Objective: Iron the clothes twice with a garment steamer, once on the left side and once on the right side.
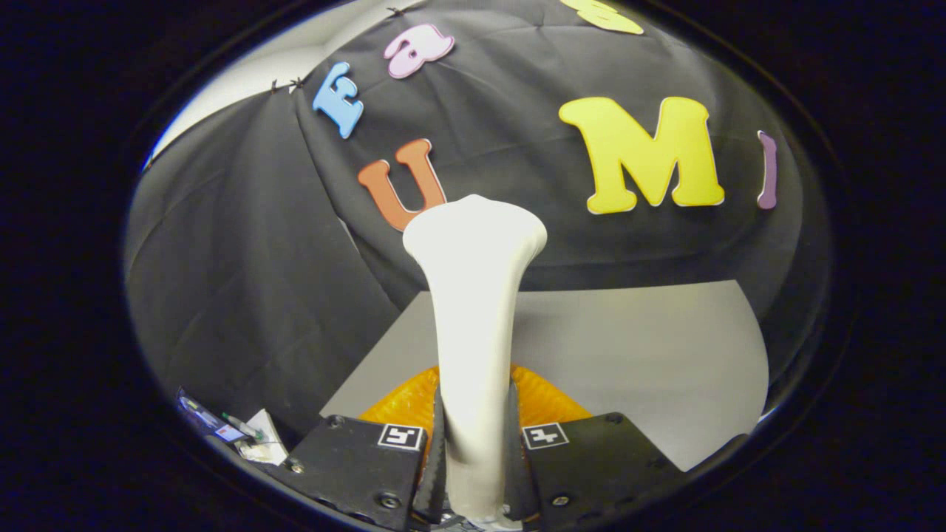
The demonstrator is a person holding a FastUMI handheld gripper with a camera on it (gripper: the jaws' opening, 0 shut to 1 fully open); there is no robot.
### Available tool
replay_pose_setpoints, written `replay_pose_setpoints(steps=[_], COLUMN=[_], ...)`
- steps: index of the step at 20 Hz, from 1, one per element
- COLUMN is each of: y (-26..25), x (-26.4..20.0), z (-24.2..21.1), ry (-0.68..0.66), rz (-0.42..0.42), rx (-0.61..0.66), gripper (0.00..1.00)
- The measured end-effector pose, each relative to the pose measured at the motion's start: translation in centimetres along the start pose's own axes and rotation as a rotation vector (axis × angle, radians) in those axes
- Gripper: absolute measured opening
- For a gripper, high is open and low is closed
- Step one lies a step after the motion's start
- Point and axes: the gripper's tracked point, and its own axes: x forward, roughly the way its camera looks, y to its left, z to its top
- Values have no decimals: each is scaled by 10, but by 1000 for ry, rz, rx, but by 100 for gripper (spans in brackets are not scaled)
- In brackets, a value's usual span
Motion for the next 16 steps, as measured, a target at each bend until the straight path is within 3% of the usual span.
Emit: replay_pose_setpoints(steps=[7,16], y=[-15,-87], x=[-88,-230], z=[-4,-29], ry=[-137,-311], rz=[-23,-176], rx=[6,33], gripper=[36,36])
